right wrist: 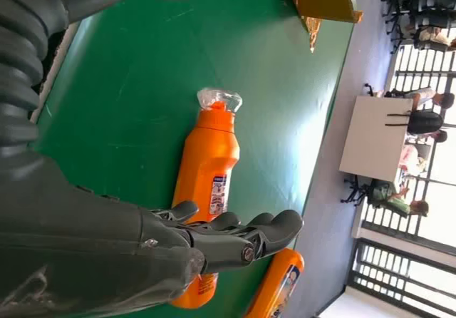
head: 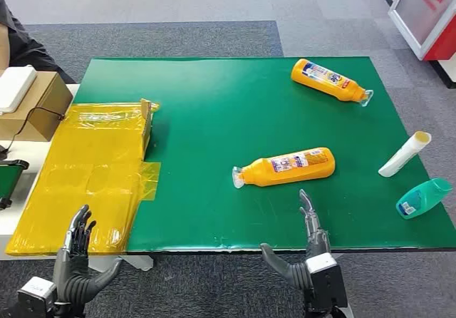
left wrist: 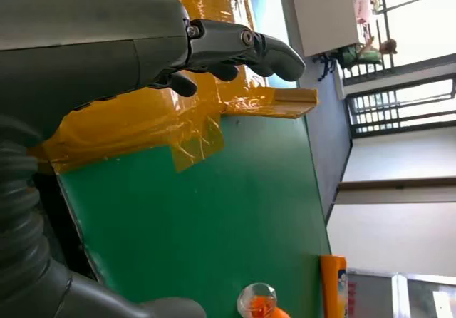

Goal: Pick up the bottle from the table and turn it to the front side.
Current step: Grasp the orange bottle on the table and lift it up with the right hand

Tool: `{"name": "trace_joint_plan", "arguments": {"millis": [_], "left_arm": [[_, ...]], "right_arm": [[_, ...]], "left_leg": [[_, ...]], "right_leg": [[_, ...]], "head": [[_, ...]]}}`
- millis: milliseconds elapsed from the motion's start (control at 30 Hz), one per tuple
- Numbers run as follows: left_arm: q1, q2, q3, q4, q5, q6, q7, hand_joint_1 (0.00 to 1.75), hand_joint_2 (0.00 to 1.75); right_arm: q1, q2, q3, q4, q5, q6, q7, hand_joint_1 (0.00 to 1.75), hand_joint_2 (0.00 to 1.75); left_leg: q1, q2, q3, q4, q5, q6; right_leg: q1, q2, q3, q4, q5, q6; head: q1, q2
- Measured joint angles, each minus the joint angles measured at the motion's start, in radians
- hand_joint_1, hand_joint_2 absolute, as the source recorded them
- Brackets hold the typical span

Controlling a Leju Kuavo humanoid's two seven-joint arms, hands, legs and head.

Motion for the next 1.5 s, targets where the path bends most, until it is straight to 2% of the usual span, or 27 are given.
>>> {"name": "trace_joint_plan", "arguments": {"millis": [267,433,600,700,833,967,1100,1267,1500], "left_arm": [[0.002,0.005,0.000,0.000,0.008,-0.027,-0.012,0.00,1.75],[0.003,0.006,0.002,0.000,0.006,-0.052,-0.010,0.00,1.75],[0.002,0.017,0.003,0.000,-0.037,-0.063,0.024,0.00,1.75],[0.001,0.027,0.004,0.000,-0.059,-0.058,0.035,0.00,1.75],[-0.015,0.049,-0.001,0.009,-0.211,0.052,0.067,0.00,1.75],[-0.058,0.085,-0.023,0.044,-0.340,0.165,0.101,0.00,1.75],[-0.102,0.122,-0.071,0.076,-0.432,0.261,0.117,0.00,1.75],[-0.137,0.150,-0.122,0.102,-0.405,0.267,0.118,0.00,1.75],[-0.171,0.173,-0.179,0.144,-0.381,0.270,0.113,0.00,1.75]], "right_arm": [[0.002,0.000,-0.005,0.000,0.008,0.009,-0.001,0.00,1.75],[0.006,-0.003,-0.007,-0.003,0.114,-0.015,0.037,0.00,1.75],[0.001,-0.043,-0.007,-0.020,0.378,-0.065,0.190,0.00,1.75],[-0.002,-0.069,-0.008,-0.027,0.445,-0.067,0.238,0.00,1.75],[-0.025,-0.115,-0.007,-0.031,0.566,-0.005,0.339,0.00,1.75],[-0.102,-0.184,-0.007,-0.030,0.666,0.138,0.428,0.00,1.75],[-0.219,-0.244,-0.007,-0.005,0.692,0.276,0.470,0.00,1.75],[-0.371,-0.289,-0.001,0.078,0.695,0.355,0.500,0.00,1.75],[-0.573,-0.323,0.042,0.254,0.664,0.437,0.514,0.00,1.75]], "left_leg": [[0.000,0.000,0.000,0.000,0.000,0.000],[0.000,0.000,0.000,0.000,0.000,0.000],[0.000,0.000,0.000,0.000,0.000,0.000],[0.000,0.000,0.000,0.000,0.000,0.000],[0.000,0.000,0.000,0.000,0.000,0.000],[0.000,0.000,0.000,0.000,0.001,0.000],[0.000,0.000,0.000,0.000,0.004,0.000],[0.000,0.000,0.000,0.000,0.005,0.001],[0.000,0.000,0.000,0.000,0.006,0.001]], "right_leg": [[0.000,0.000,0.000,0.000,0.000,0.000],[0.000,0.000,0.000,0.000,0.000,0.000],[0.000,0.000,0.000,0.000,0.000,0.000],[0.000,0.000,0.000,0.000,0.000,0.000],[0.000,0.000,0.000,0.000,0.000,0.000],[0.000,0.000,0.000,0.000,0.002,0.000],[0.000,0.000,0.000,0.000,0.004,0.001],[0.000,0.000,0.000,0.000,0.005,0.001],[0.000,0.000,0.000,0.000,0.006,0.001]], "head": [[0.000,0.000],[0.000,0.000],[0.000,0.000],[0.000,0.000],[0.000,0.000],[0.000,0.000],[0.000,0.000],[0.000,0.000],[0.000,0.000]]}}
